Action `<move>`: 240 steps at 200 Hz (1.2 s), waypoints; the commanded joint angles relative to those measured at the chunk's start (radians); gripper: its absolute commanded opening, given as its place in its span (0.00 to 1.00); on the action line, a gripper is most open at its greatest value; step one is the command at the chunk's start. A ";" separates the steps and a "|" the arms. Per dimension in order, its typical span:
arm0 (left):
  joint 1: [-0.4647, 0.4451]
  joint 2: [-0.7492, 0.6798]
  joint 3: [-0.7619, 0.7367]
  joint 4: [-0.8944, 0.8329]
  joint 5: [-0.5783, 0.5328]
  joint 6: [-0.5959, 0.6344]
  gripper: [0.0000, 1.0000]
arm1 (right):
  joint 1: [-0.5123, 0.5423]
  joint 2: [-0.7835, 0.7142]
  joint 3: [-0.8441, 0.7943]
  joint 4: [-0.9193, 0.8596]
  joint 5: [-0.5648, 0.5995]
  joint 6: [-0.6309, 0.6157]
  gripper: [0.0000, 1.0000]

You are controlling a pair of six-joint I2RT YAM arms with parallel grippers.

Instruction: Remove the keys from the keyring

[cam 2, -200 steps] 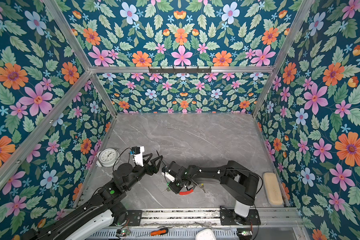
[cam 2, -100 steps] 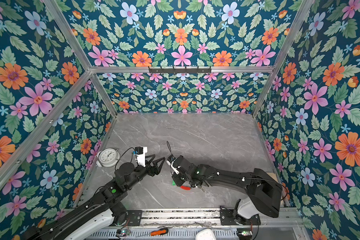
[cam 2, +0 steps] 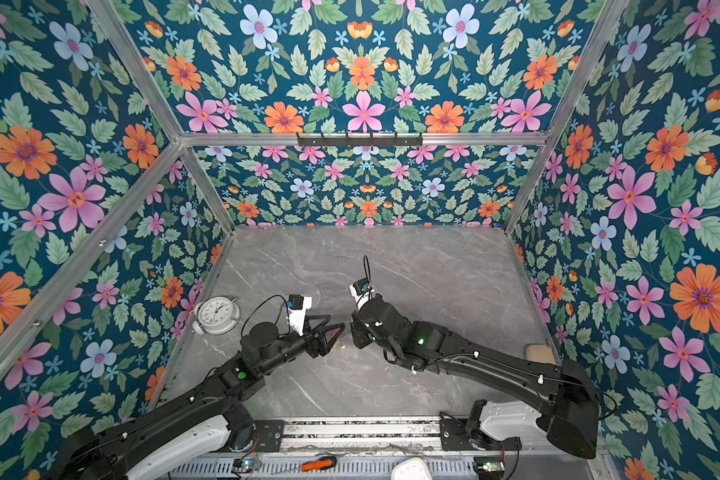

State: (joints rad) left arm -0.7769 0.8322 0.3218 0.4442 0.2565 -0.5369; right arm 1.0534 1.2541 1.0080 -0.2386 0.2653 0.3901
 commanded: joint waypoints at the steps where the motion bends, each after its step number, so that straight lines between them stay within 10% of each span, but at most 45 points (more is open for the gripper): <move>1: 0.000 -0.010 -0.017 0.099 0.053 0.020 0.80 | 0.000 0.001 0.025 -0.025 0.040 0.016 0.00; 147: -0.009 0.057 -0.001 0.162 0.156 0.105 0.80 | 0.001 -0.007 0.033 -0.030 -0.037 0.039 0.00; 240: -0.015 0.120 0.023 0.139 0.144 0.132 0.49 | 0.002 -0.033 0.034 -0.026 -0.062 0.041 0.00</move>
State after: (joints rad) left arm -0.7898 0.9401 0.3340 0.5674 0.3931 -0.4175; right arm 1.0527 1.2308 1.0351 -0.2874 0.2123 0.4187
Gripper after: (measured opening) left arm 0.505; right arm 0.051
